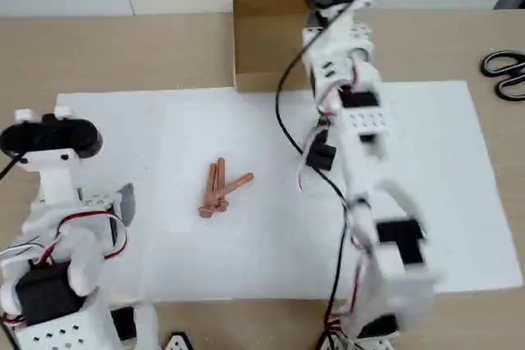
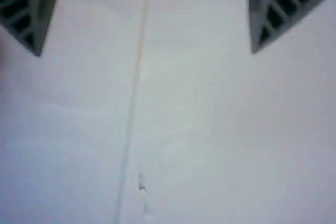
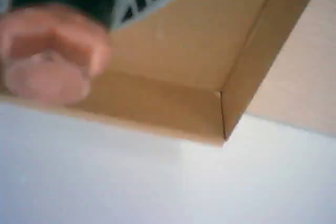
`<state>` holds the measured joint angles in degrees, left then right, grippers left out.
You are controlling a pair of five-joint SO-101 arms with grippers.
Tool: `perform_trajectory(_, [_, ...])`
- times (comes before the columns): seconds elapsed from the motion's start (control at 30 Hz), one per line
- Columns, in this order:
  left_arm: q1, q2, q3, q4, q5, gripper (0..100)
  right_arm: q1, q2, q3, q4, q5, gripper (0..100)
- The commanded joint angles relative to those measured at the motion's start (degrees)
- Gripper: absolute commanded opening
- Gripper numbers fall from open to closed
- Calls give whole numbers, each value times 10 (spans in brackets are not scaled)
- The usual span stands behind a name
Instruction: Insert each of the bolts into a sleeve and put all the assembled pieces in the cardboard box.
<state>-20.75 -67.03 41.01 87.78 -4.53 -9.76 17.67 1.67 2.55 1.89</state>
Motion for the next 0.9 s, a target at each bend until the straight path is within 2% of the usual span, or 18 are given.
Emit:
perform_trajectory(0.0, [1,-5,-27,4,-5,243,-10,103,-149,-26,-5,3])
perform_trajectory(0.23, [1,-5,-25,10,-2,243,-36,243,-284,-23,-4,4])
perform_trajectory(0.53, [3,-5,-25,12,-2,243,-34,327,-325,-24,-4,10])
perform_trajectory(0.73, [3,-5,-25,12,-2,243,-36,333,-325,-22,-4,148])
perform_trajectory(0.87, [3,-5,-25,12,-1,243,-36,329,-326,-24,-4,162])
